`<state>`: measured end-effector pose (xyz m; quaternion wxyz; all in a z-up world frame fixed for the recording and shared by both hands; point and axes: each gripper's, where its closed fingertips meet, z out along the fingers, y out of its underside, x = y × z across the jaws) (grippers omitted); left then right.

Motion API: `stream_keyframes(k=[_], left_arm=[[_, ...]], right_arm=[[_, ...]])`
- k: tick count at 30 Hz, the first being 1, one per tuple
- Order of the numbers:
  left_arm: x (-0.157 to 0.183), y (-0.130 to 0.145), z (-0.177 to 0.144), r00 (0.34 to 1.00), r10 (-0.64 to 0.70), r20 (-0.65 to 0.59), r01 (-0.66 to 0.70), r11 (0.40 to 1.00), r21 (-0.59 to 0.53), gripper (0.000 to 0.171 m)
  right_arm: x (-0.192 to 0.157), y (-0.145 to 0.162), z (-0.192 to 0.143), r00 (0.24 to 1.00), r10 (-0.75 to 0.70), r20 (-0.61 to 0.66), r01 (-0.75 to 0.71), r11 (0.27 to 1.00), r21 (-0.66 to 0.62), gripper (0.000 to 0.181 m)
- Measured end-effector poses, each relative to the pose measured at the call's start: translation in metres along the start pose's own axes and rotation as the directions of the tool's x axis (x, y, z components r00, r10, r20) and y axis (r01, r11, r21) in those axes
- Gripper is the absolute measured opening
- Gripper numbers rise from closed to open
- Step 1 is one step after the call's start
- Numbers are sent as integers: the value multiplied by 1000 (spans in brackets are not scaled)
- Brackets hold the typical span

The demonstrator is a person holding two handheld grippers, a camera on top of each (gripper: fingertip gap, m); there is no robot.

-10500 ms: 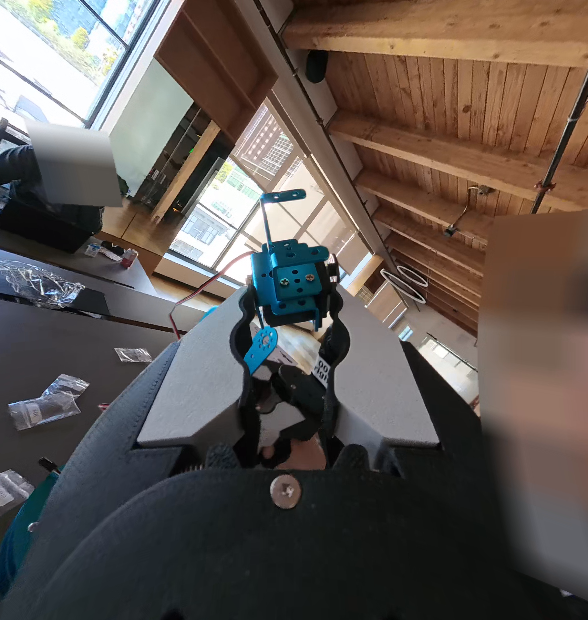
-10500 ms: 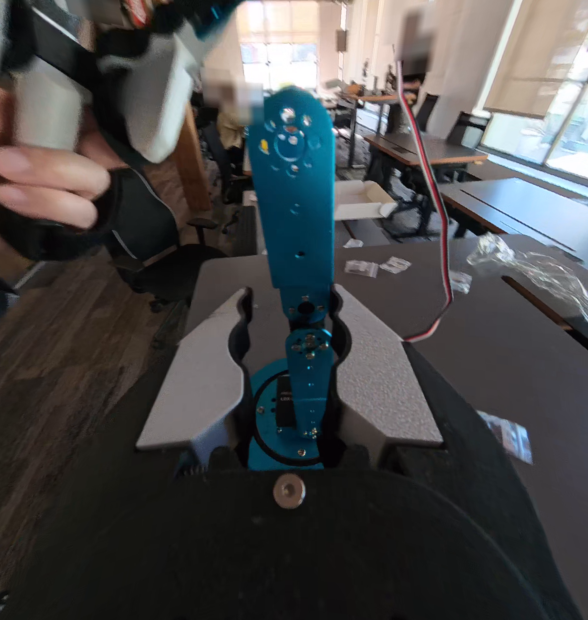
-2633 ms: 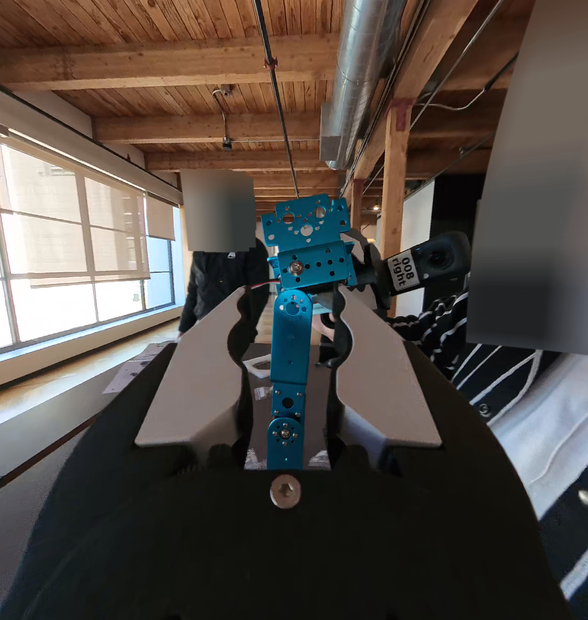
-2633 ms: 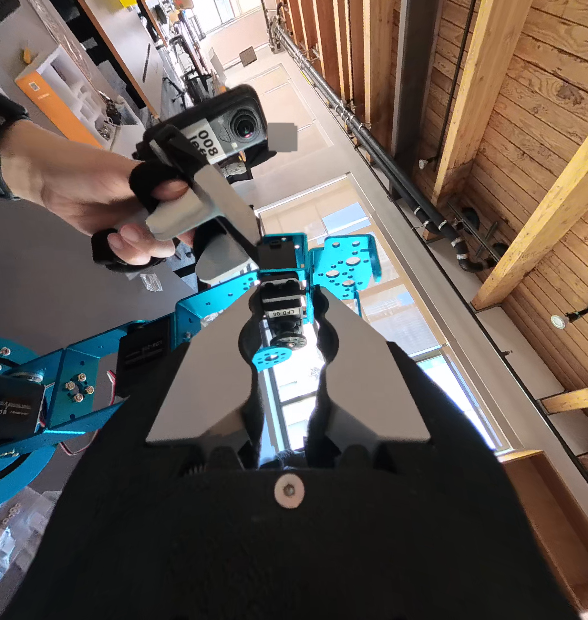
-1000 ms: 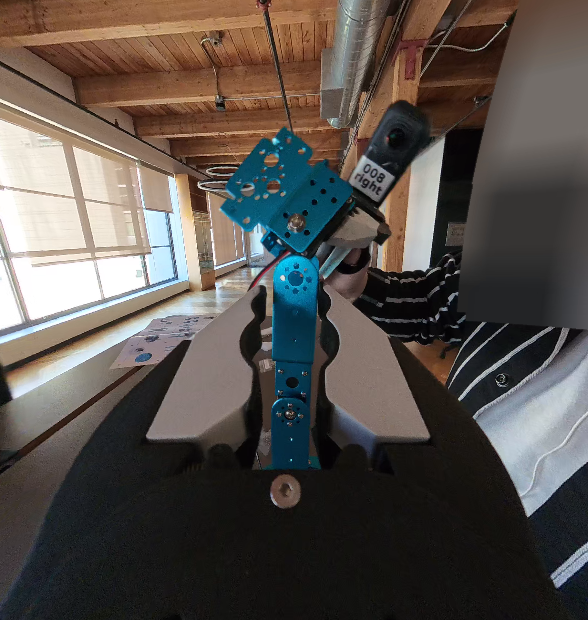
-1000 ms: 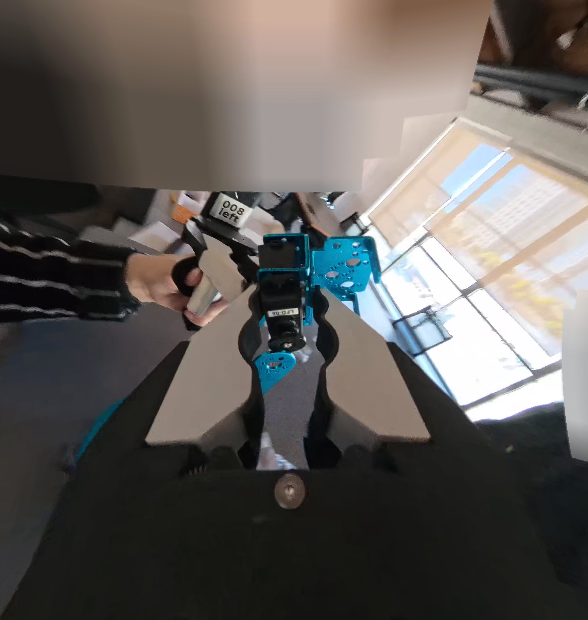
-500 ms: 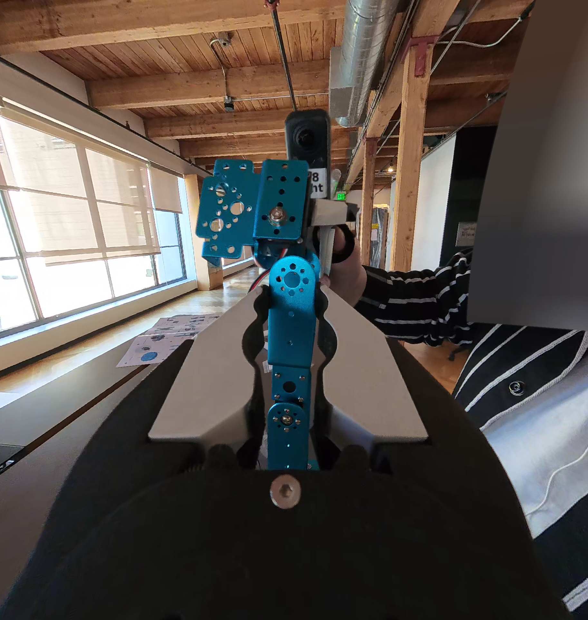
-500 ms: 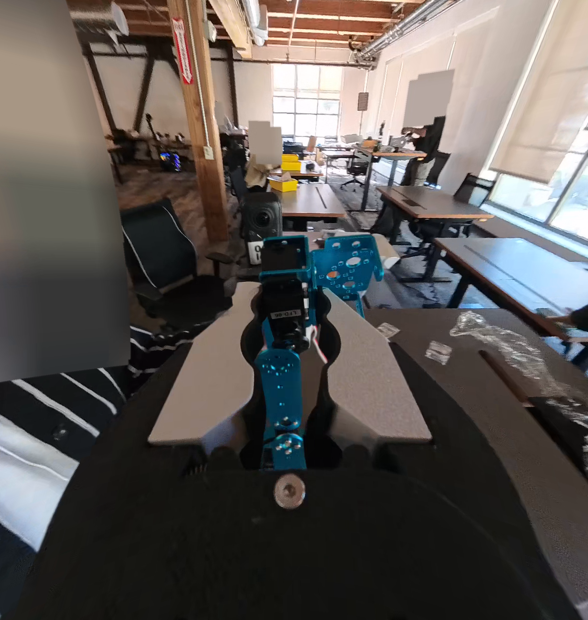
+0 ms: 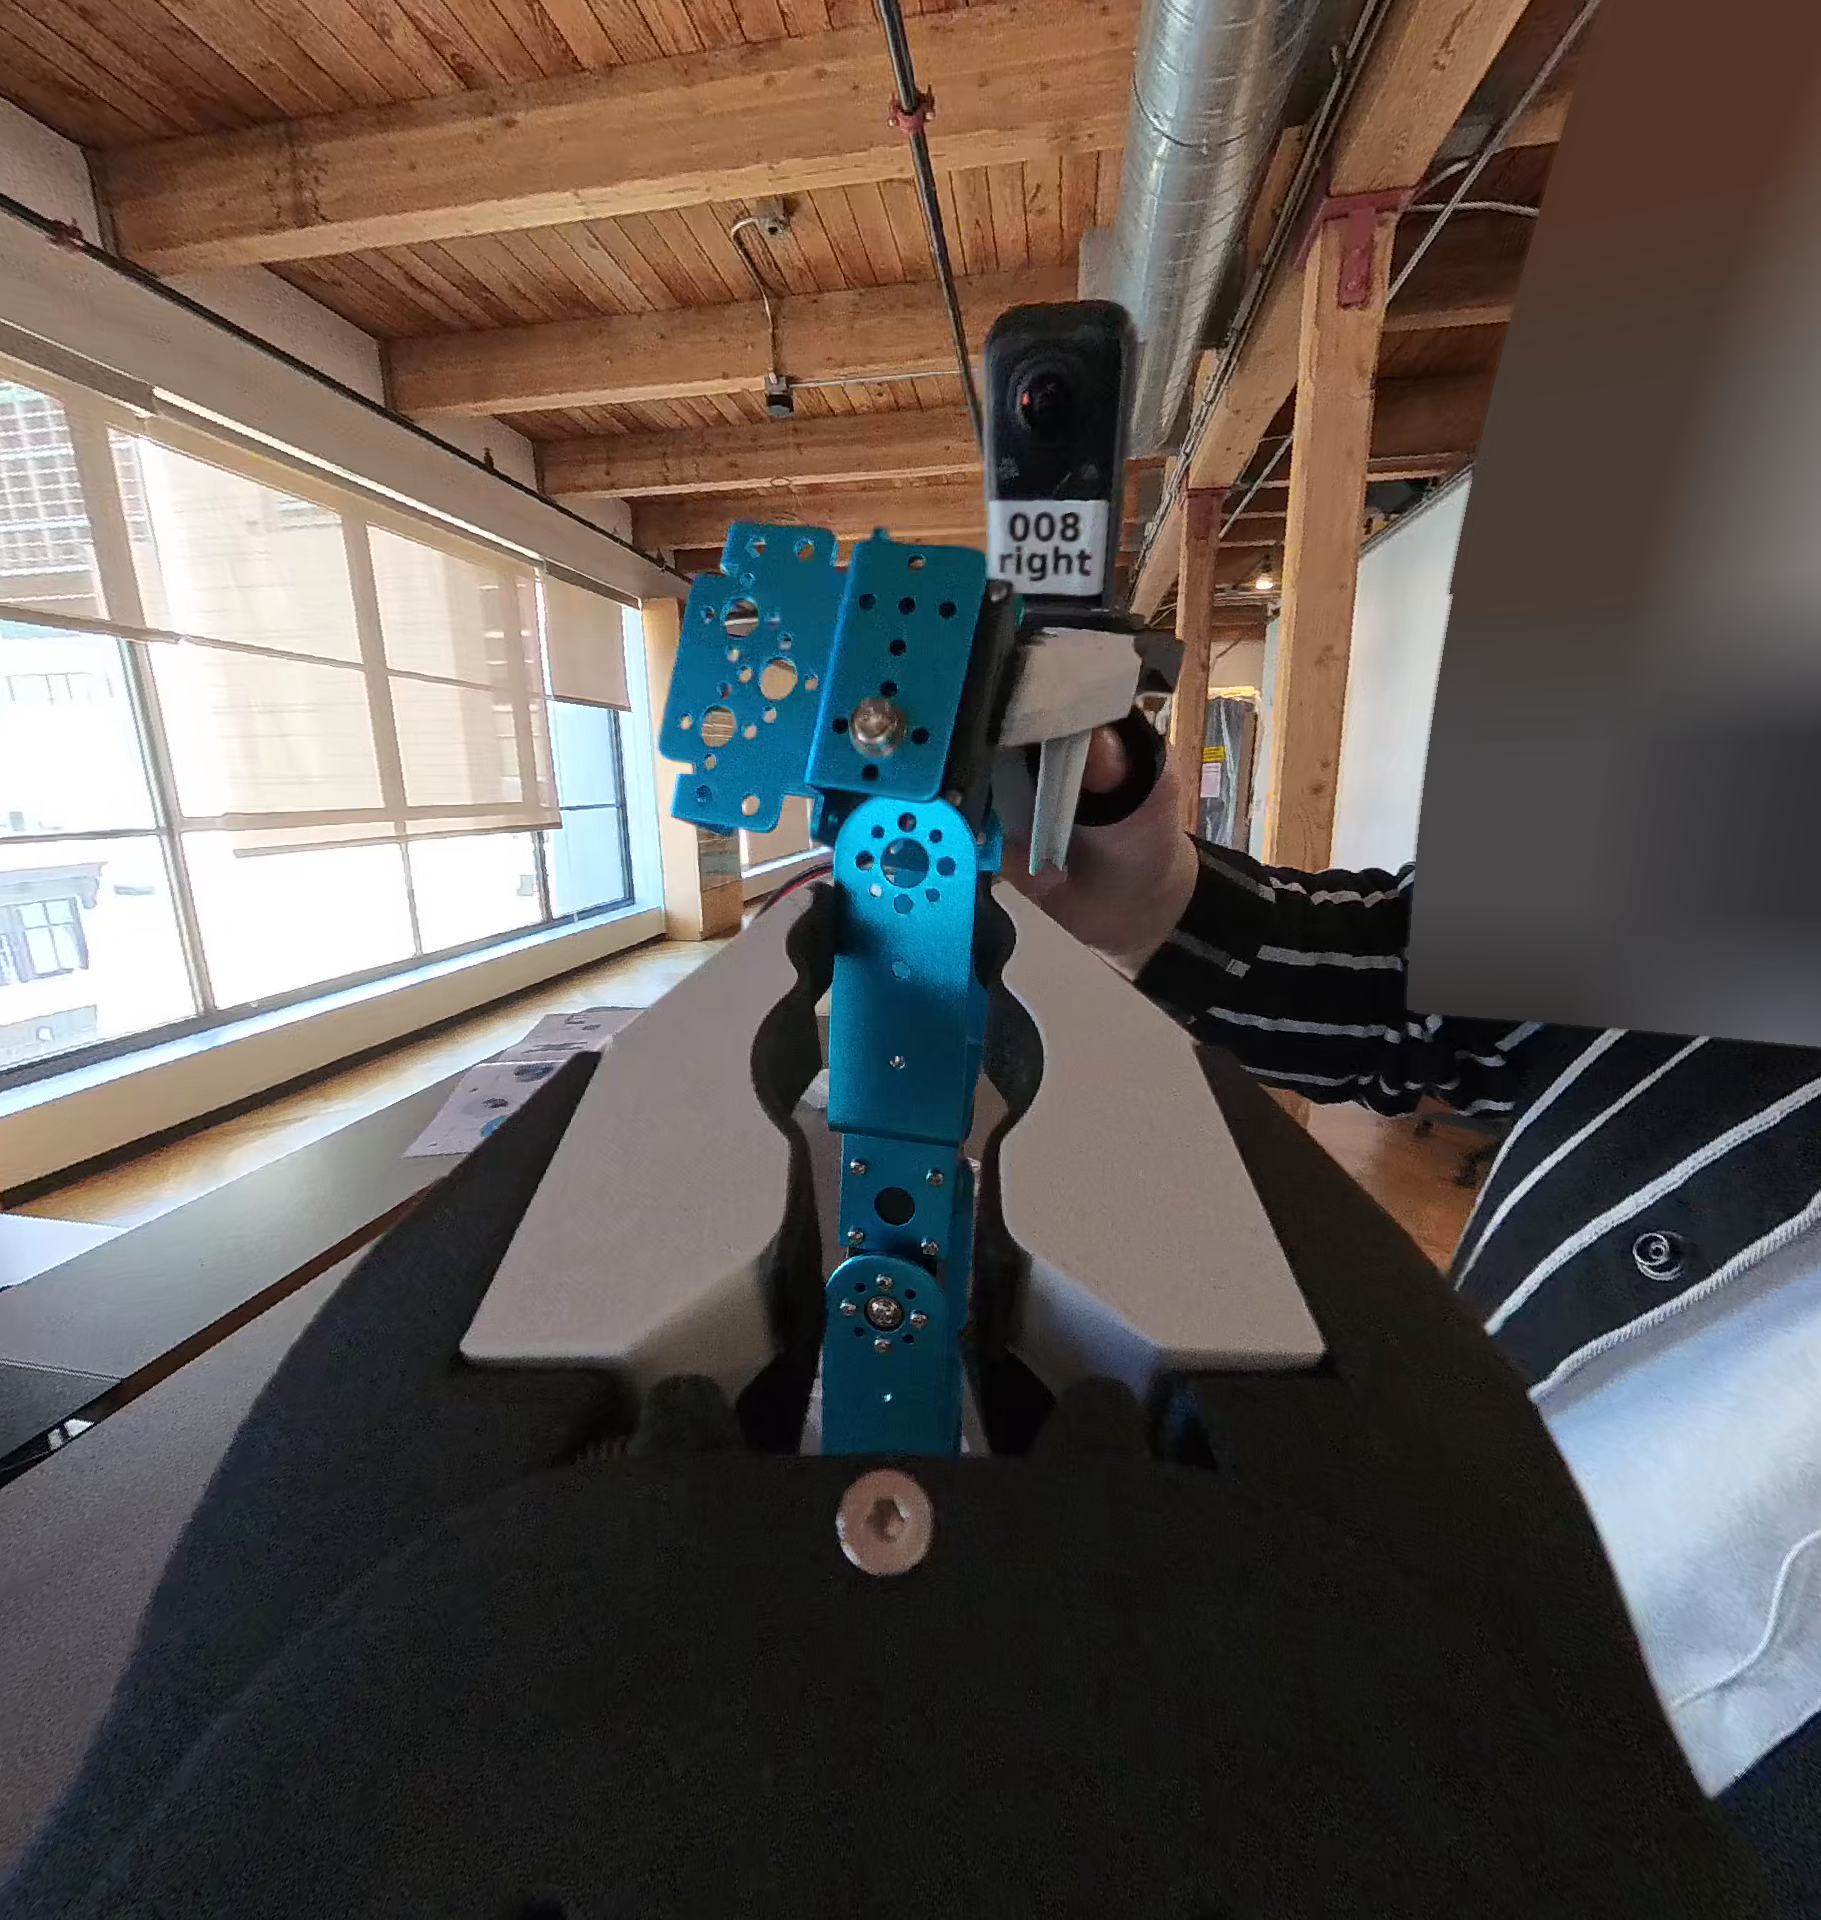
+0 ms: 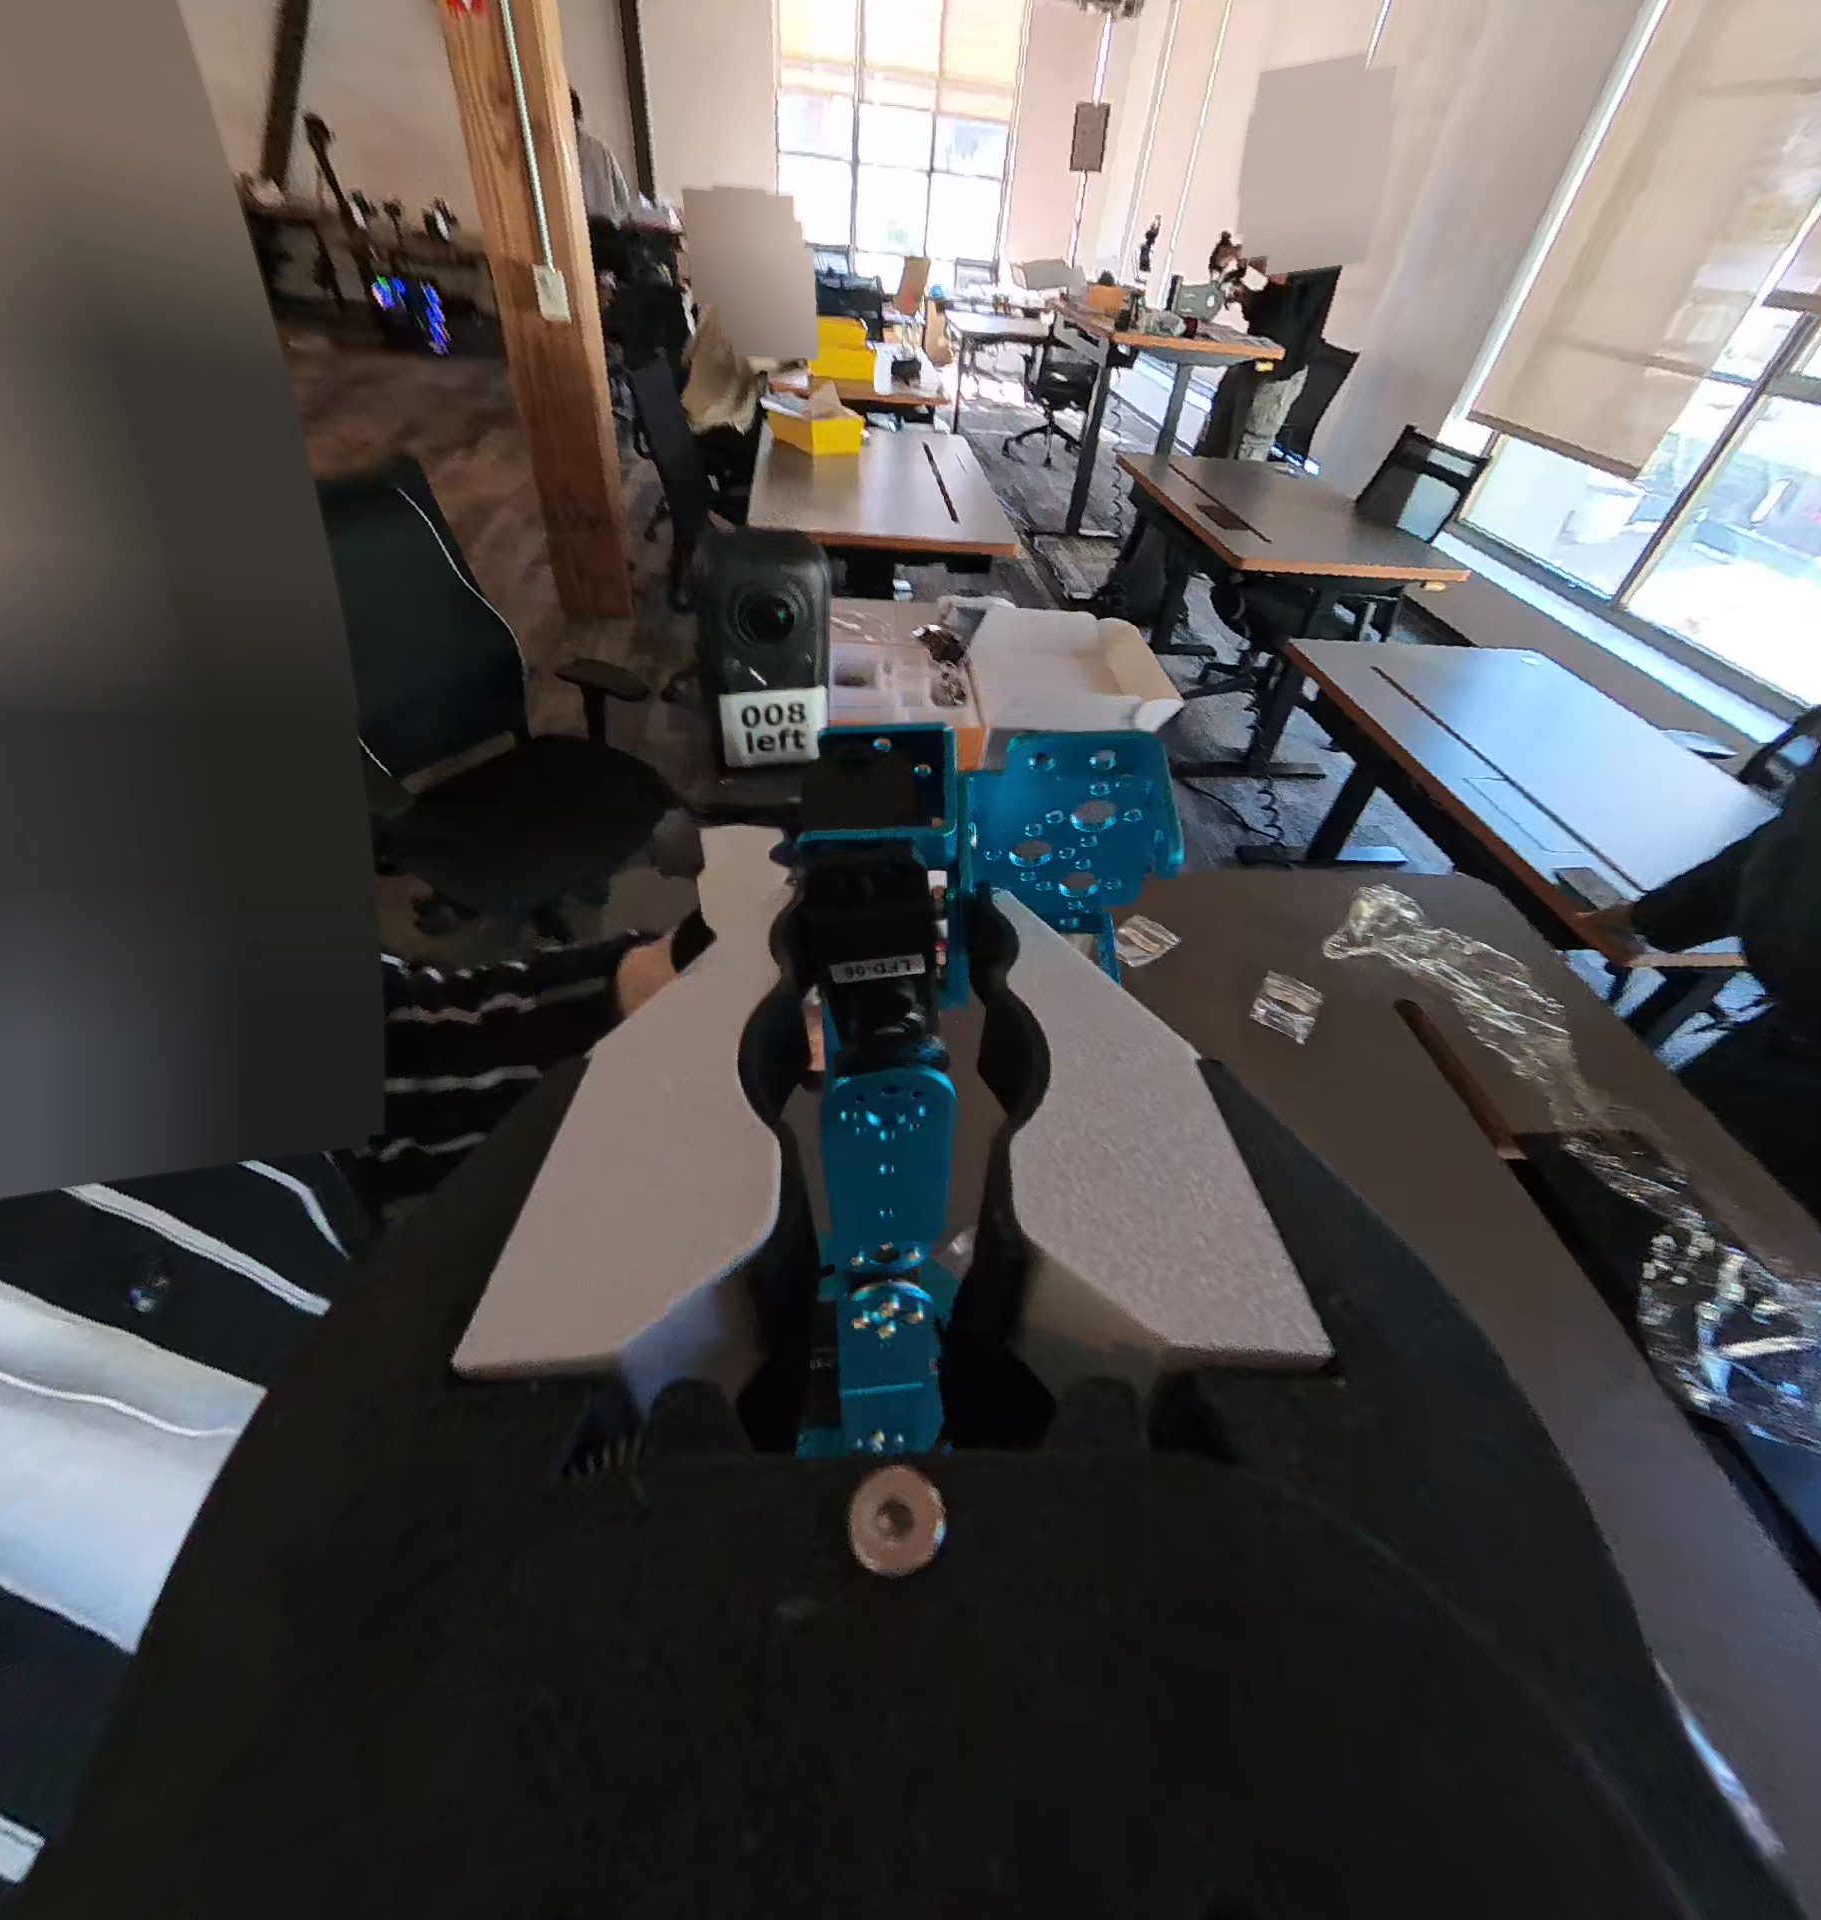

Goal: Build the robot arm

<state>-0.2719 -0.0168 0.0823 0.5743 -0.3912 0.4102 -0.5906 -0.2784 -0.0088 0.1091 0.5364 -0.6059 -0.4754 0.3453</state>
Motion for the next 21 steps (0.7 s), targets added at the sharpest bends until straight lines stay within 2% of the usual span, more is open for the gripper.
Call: stream_keyframes(k=[13,18,21], left_arm=[[-1,-1,0,999,13,46,-15,999,31,24],[-1,-1,0,999,-3,36,1,999,45,24],[-2,-1,1,999,-6,36,4,999,49,24]], right_arm=[[1,1,-1,1000,8,13,-8,1000,16,27],[-1,-1,-1,997,-65,-40,63,997,-41,27],[-2,-1,0,1000,-29,-12,28,996,-85,27]])
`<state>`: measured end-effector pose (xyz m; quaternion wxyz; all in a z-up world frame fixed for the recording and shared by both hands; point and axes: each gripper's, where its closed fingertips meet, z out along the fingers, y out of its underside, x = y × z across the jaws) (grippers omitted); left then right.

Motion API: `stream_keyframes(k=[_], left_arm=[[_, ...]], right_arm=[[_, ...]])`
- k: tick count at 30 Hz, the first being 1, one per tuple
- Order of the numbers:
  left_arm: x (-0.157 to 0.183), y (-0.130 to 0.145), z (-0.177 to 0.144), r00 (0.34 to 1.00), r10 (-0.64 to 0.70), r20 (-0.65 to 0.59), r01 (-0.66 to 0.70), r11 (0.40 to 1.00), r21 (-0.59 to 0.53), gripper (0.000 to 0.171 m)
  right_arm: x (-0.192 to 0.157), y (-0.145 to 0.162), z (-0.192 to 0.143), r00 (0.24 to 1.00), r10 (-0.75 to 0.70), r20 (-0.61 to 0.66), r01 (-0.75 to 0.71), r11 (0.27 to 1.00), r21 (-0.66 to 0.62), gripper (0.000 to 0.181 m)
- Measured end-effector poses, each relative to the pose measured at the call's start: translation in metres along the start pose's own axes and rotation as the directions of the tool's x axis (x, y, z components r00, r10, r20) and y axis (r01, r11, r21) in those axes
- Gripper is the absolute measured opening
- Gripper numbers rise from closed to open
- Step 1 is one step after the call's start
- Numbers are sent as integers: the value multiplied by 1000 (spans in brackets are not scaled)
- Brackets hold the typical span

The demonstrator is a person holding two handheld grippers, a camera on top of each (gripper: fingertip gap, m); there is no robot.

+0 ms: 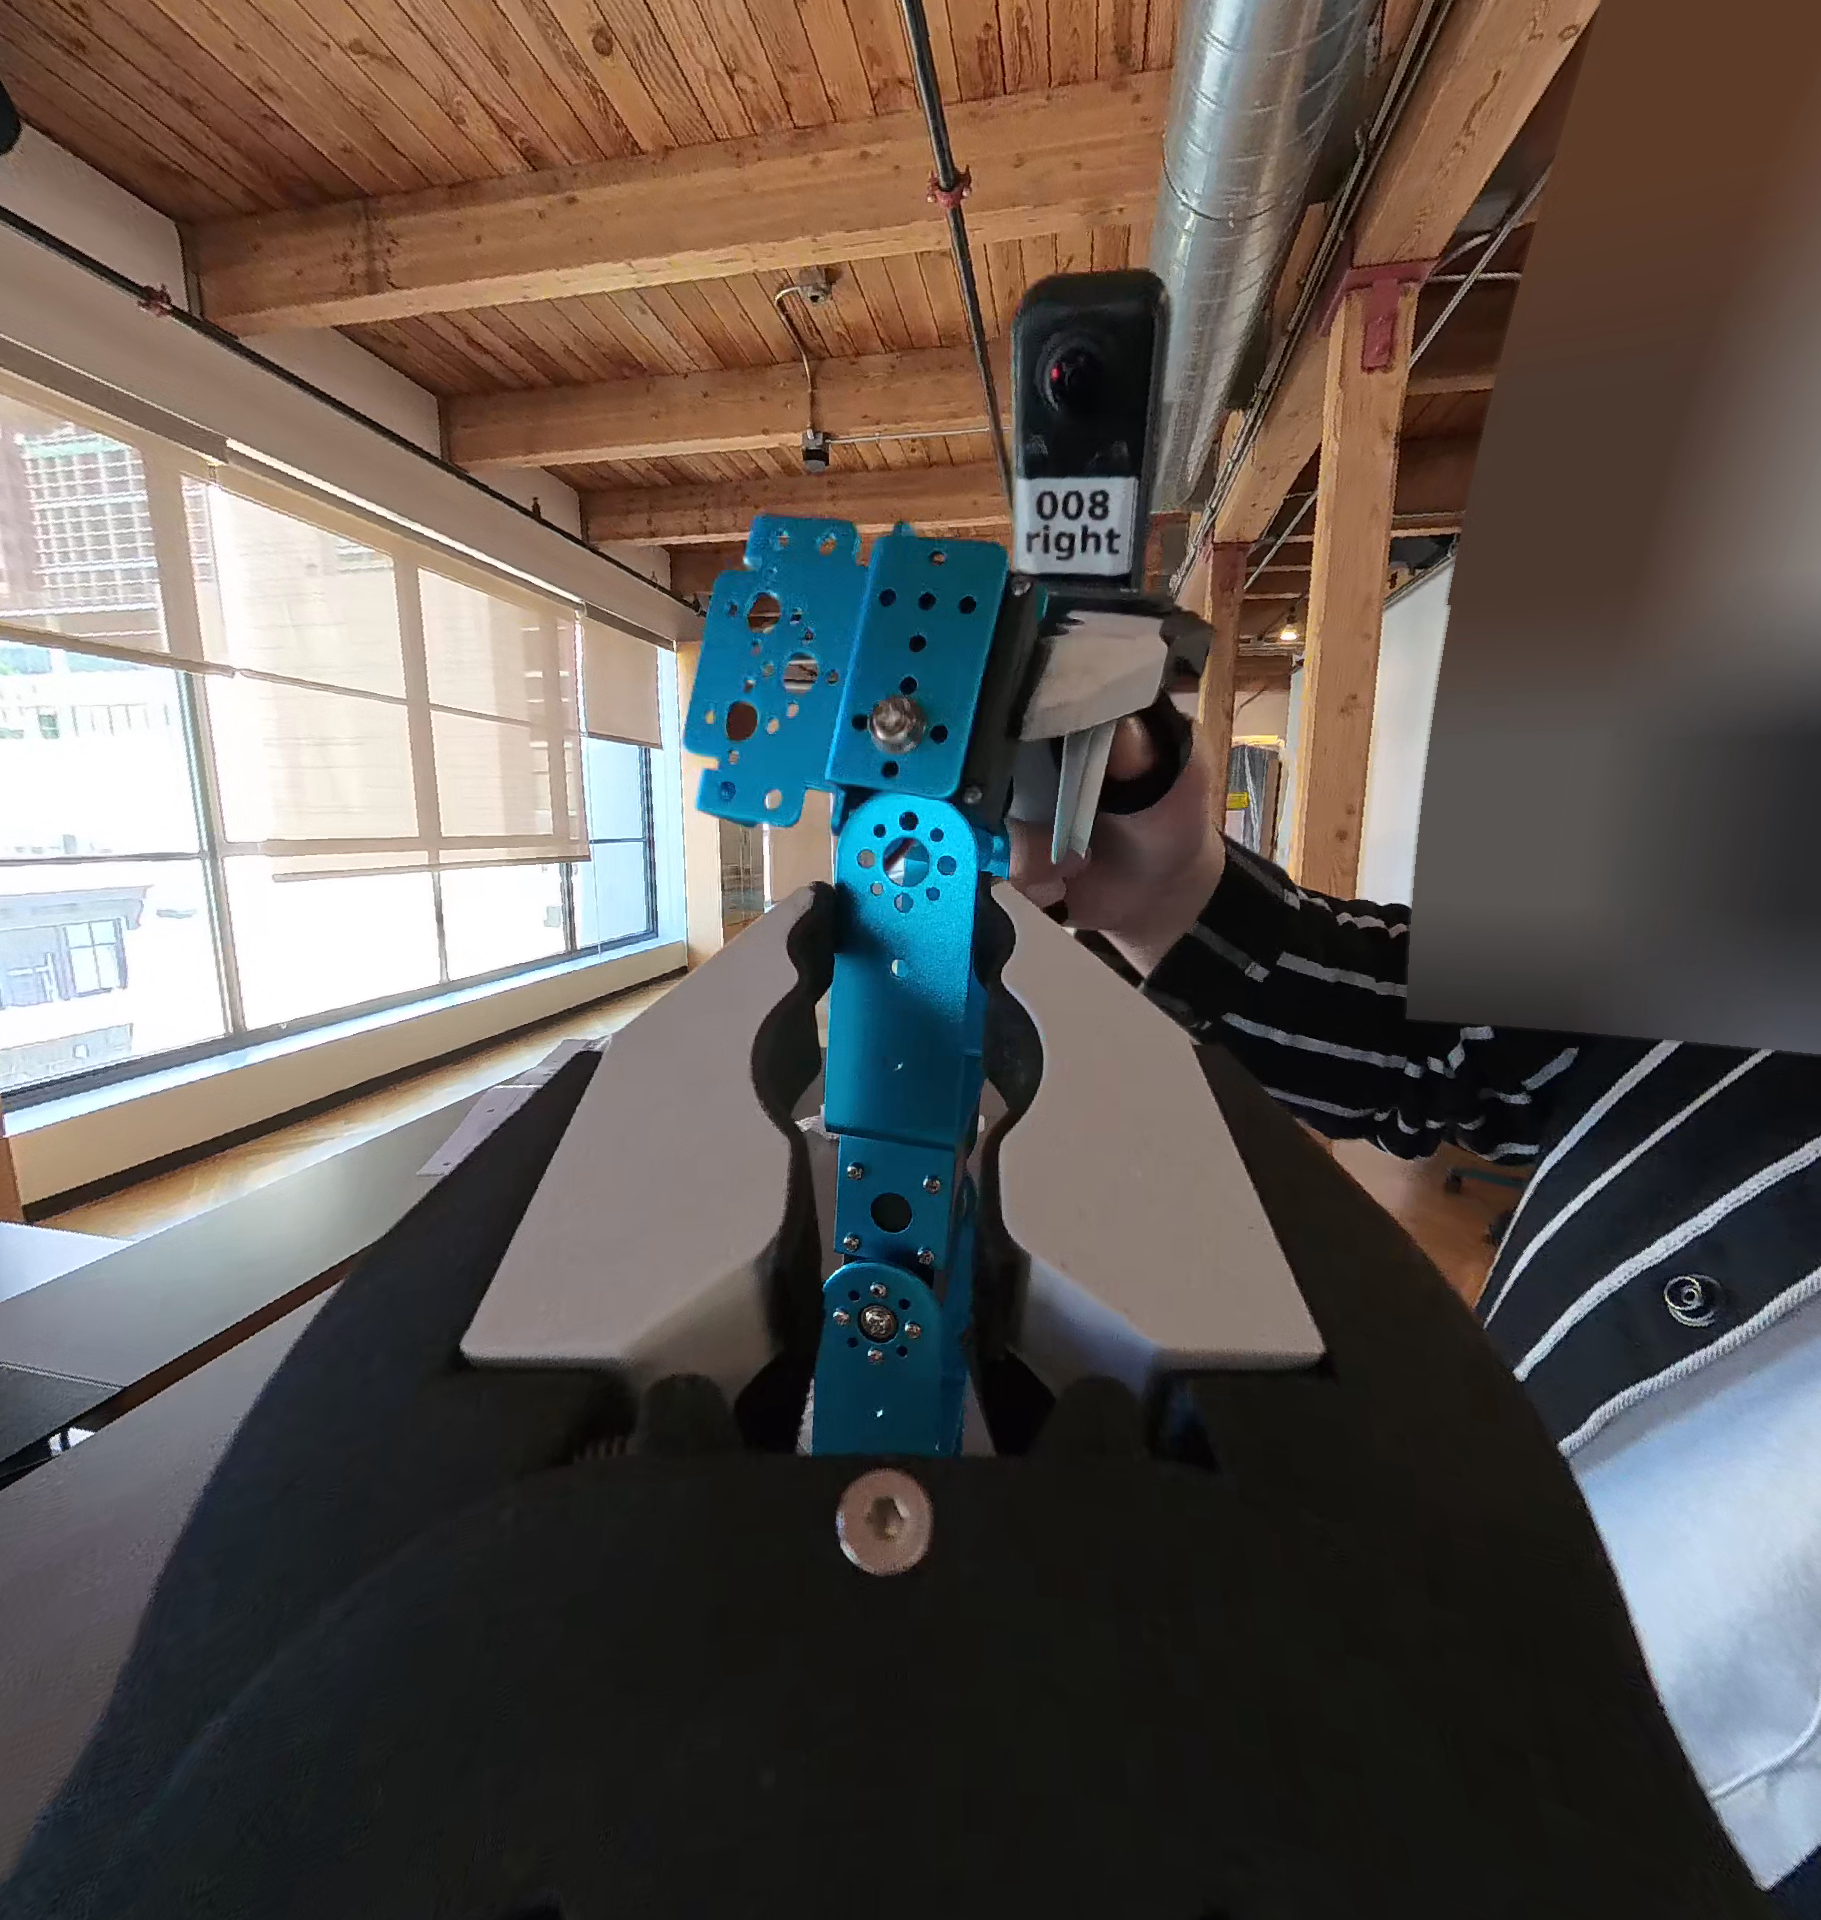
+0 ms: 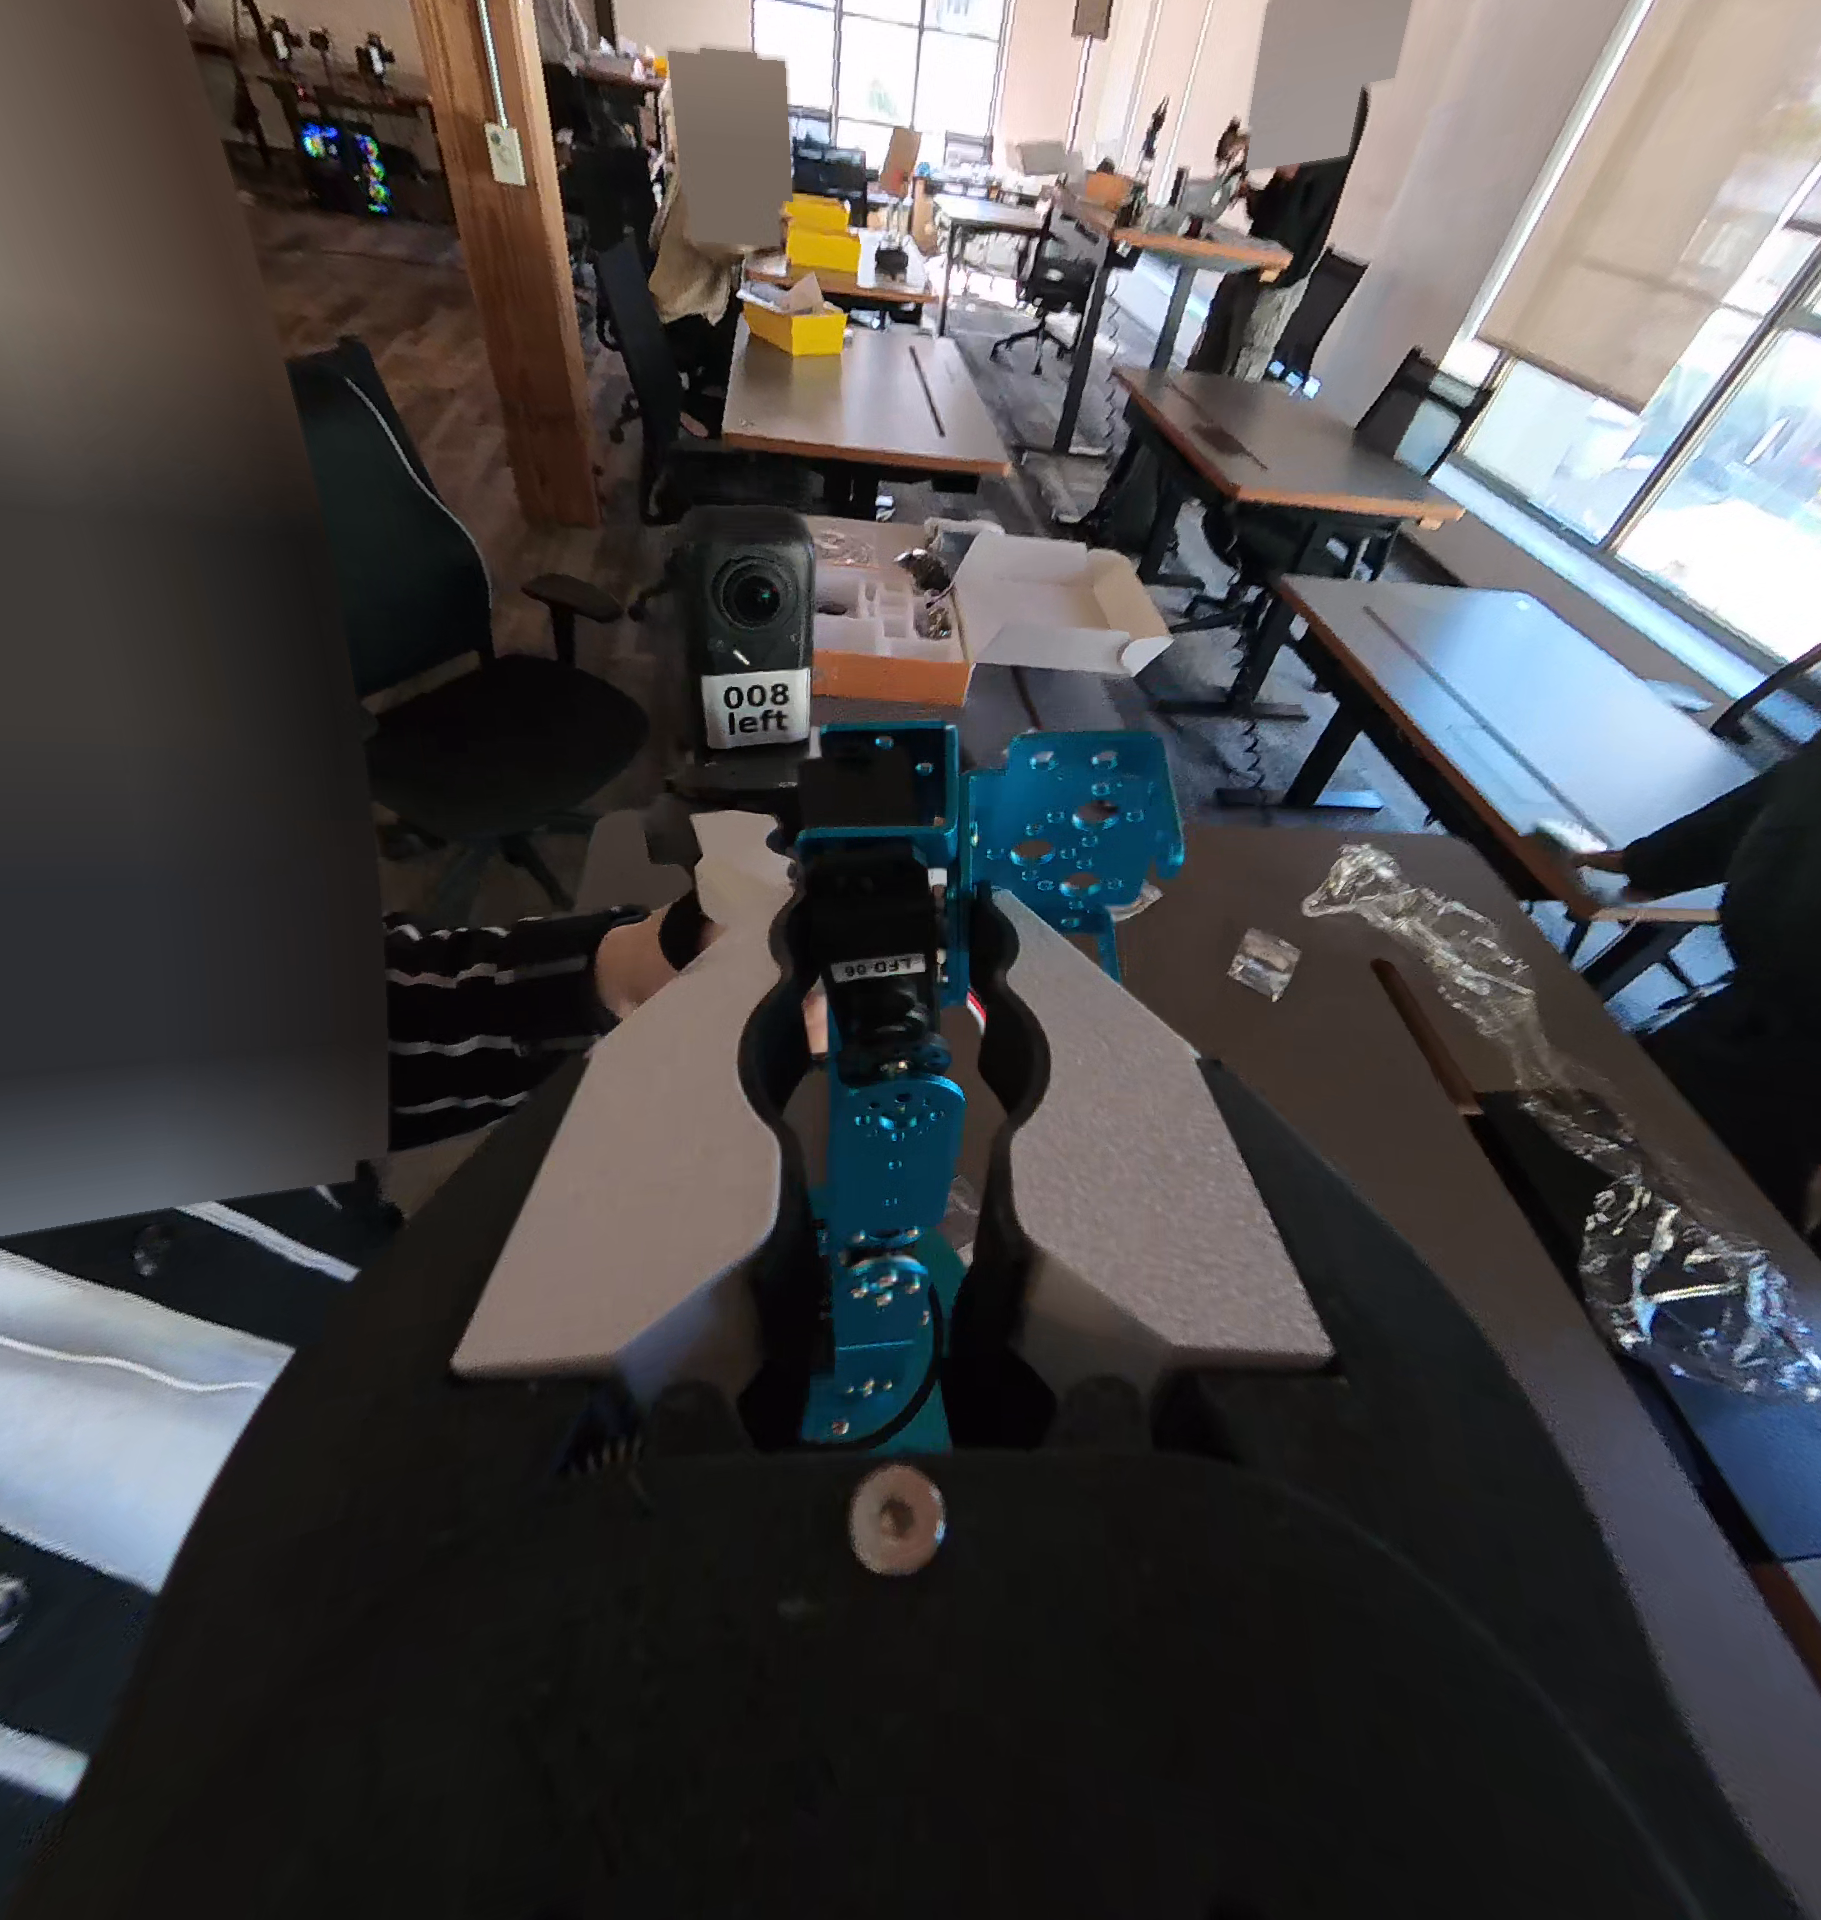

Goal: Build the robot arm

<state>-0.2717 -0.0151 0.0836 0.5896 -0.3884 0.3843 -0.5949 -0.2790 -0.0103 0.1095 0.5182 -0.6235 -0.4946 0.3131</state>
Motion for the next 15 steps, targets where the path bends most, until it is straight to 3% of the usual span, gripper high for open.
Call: stream_keyframes(k=[10,15], left_arm=[[0,0,0,1000,10,14,-10,1000,-3,24],[0,0,0,1000,7,14,-7,1000,5,24]], right_arm=[[2,-8,-3,996,89,32,-86,992,-92,27],[0,-4,-1,994,101,37,-91,973,-210,27]])
